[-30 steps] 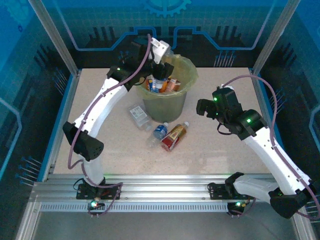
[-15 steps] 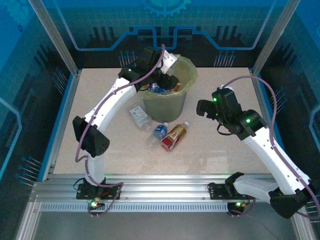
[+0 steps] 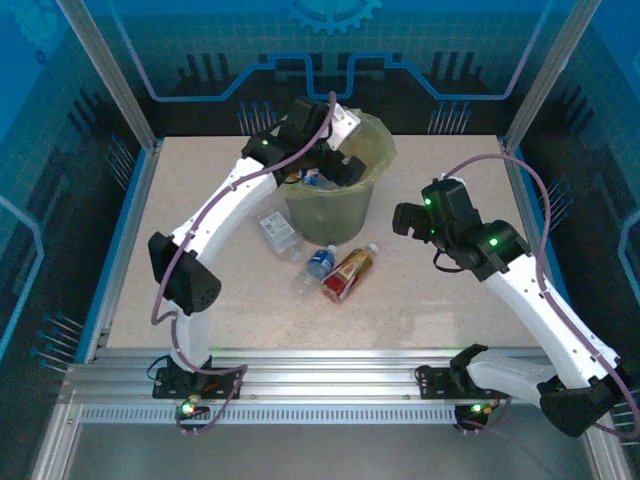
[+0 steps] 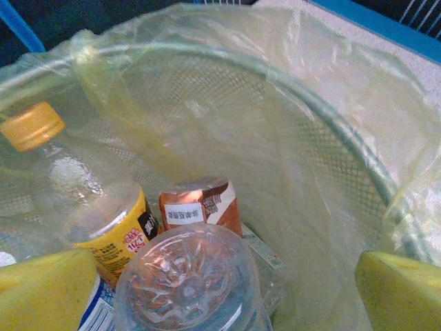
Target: Put the plastic bottles in the bin
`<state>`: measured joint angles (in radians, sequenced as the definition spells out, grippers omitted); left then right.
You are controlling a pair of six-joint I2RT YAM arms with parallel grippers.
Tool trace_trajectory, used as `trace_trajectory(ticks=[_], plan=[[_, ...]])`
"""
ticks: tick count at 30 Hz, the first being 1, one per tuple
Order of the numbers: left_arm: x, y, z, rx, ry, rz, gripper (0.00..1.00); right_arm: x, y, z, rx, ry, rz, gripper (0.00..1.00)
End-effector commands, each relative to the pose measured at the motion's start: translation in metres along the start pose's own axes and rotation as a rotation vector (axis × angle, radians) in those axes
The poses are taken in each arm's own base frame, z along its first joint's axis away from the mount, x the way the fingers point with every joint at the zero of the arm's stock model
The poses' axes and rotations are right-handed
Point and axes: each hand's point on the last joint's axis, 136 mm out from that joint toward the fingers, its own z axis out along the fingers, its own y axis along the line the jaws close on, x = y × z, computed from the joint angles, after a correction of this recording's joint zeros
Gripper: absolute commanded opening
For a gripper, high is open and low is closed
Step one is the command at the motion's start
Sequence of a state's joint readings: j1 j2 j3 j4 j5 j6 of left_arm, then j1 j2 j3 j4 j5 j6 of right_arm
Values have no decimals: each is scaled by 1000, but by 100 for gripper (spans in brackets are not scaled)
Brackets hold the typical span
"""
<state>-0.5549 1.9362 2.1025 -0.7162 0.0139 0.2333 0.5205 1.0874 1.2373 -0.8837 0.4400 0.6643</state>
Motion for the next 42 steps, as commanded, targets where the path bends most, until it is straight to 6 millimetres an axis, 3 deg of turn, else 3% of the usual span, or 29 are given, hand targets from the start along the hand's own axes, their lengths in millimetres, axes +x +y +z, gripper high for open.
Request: trace_trajectory(ticks=[1,5,10,17,24,33,37,42], plan=[[-42,7,-54,-70,-169,-51,99,19,-9,9,29,64,30,100],[-50,33,-85,-229,-238,-132,99,40,-4,19,8,115,54,100],[-42,50,-112,-342,-262,-189,99,61,0,29,12,168,59,100],[-14,75,-161,-525,-308,-342,99,96,20,44,-36,260,88,100],[31,82,-207,-579,-427,-527,99,125,51,64,-129,347,147,100],[96,81,-226,-603,-498,-690,99,138,73,87,-153,412,181,100],[110,84,-226,-620,-505,-721,99,141,86,98,-183,435,193,100],[114,87,-225,-636,-503,-723,99,145,95,113,-165,469,182,100]])
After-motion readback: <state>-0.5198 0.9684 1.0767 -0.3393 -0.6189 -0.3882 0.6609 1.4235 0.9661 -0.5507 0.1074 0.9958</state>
